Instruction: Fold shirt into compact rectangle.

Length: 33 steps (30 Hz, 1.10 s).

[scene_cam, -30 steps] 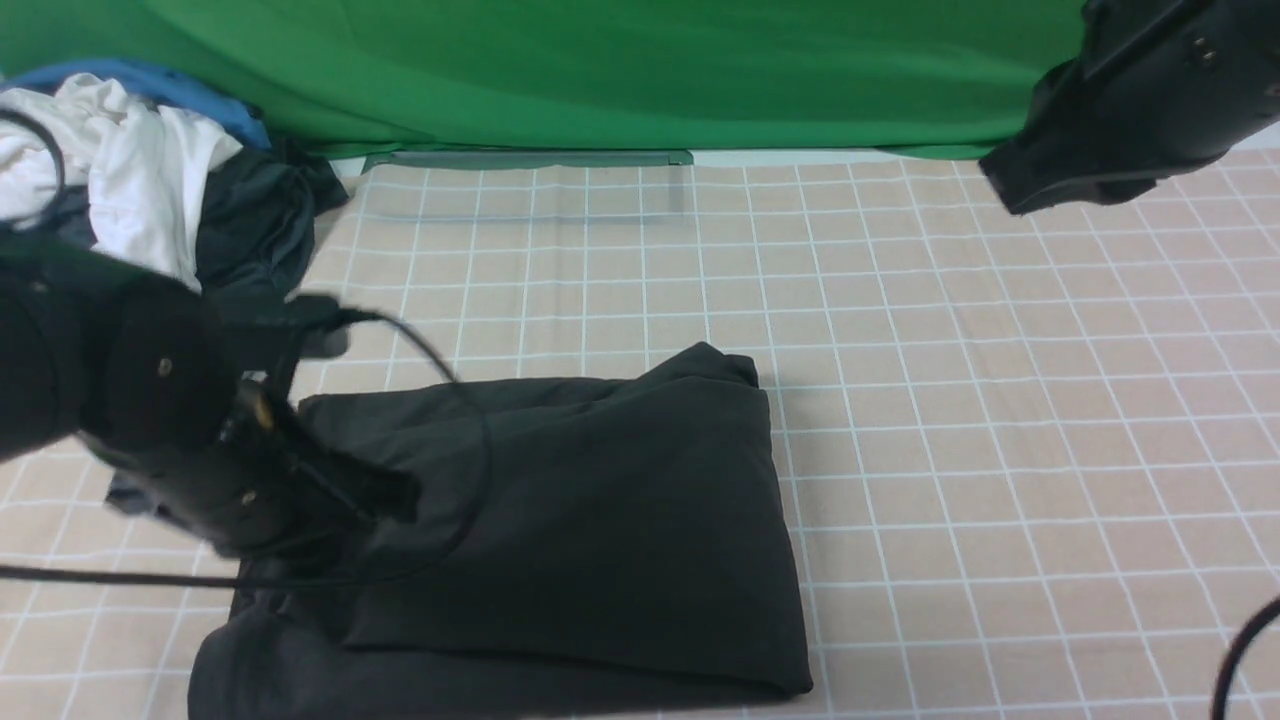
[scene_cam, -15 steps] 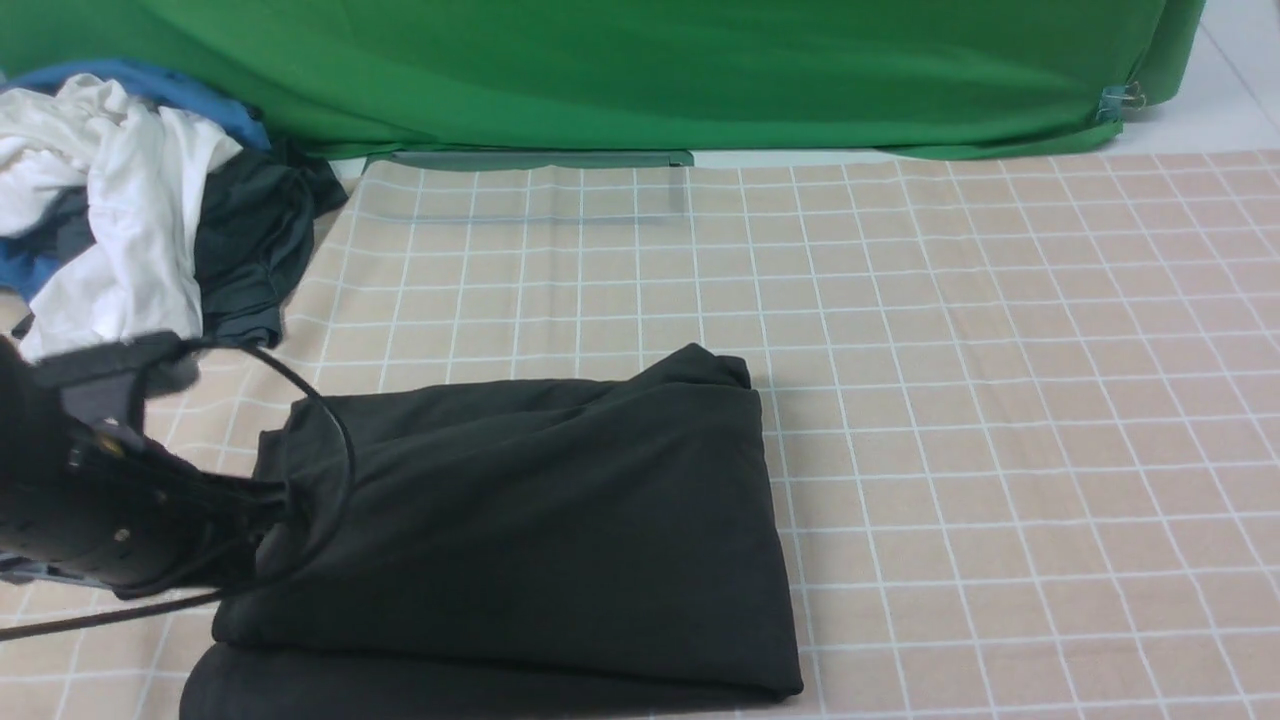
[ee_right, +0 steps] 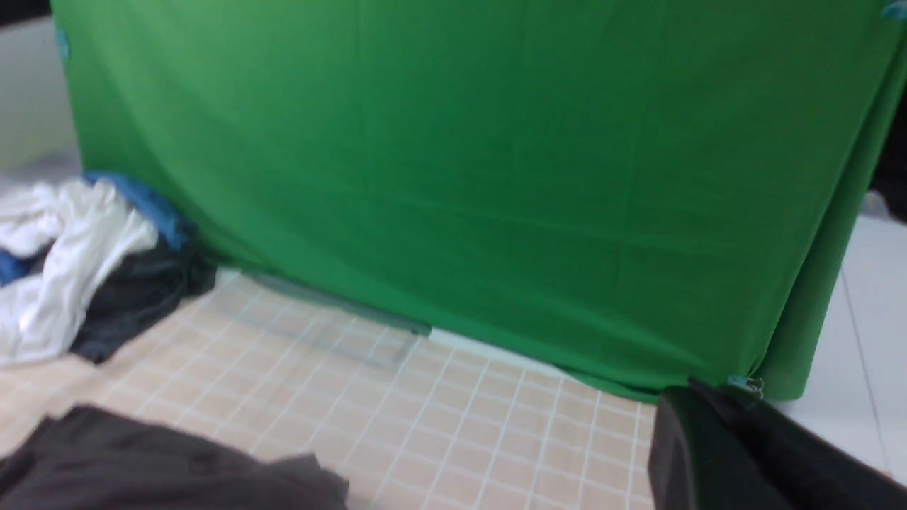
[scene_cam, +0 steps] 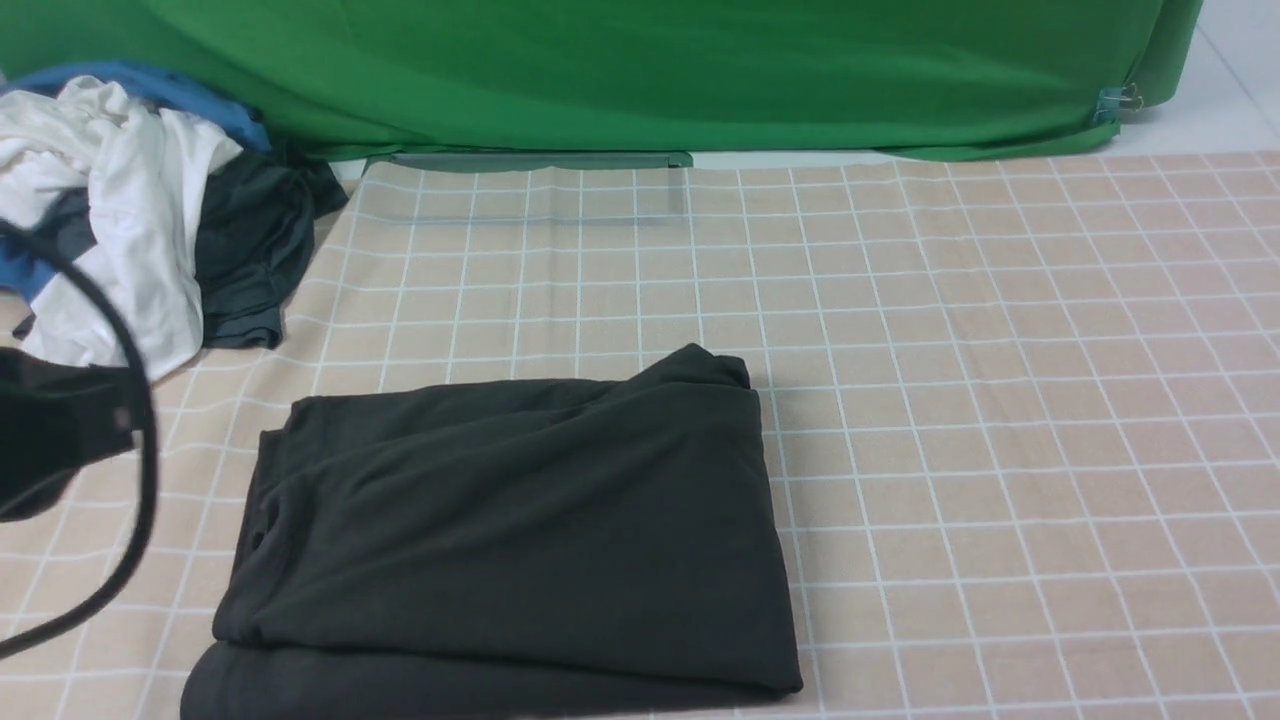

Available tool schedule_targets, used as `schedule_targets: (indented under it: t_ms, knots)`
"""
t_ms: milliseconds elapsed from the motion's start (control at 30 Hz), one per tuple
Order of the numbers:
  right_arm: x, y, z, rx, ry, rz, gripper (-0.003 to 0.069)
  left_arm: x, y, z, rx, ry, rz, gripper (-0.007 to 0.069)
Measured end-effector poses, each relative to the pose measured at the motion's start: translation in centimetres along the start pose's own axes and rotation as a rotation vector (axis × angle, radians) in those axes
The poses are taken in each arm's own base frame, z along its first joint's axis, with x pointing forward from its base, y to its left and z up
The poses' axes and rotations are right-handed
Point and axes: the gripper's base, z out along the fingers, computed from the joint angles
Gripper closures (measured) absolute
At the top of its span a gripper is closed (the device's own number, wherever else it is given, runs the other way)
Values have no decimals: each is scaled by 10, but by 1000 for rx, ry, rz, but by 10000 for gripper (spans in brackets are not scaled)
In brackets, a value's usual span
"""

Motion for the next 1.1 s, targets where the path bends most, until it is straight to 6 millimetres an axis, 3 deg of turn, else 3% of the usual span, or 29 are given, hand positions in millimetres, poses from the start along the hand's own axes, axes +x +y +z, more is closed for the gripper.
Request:
schedule_targets:
  t_ms: [133,433,600,1100]
  knots:
    - [38,0,-16,-6,-117,12,621,2,-4,-16,21,-72,7,606]
    - [101,2,-29,-26,-329,9,621,1,-8,-17,63,-82,-28,606]
    - [111,3,-25,-32,-332,10,621,1,-8,-17,65,-80,-18,606]
    - [109,4,-25,-40,-371,18,610,4,-9,-17,69,-51,22,606]
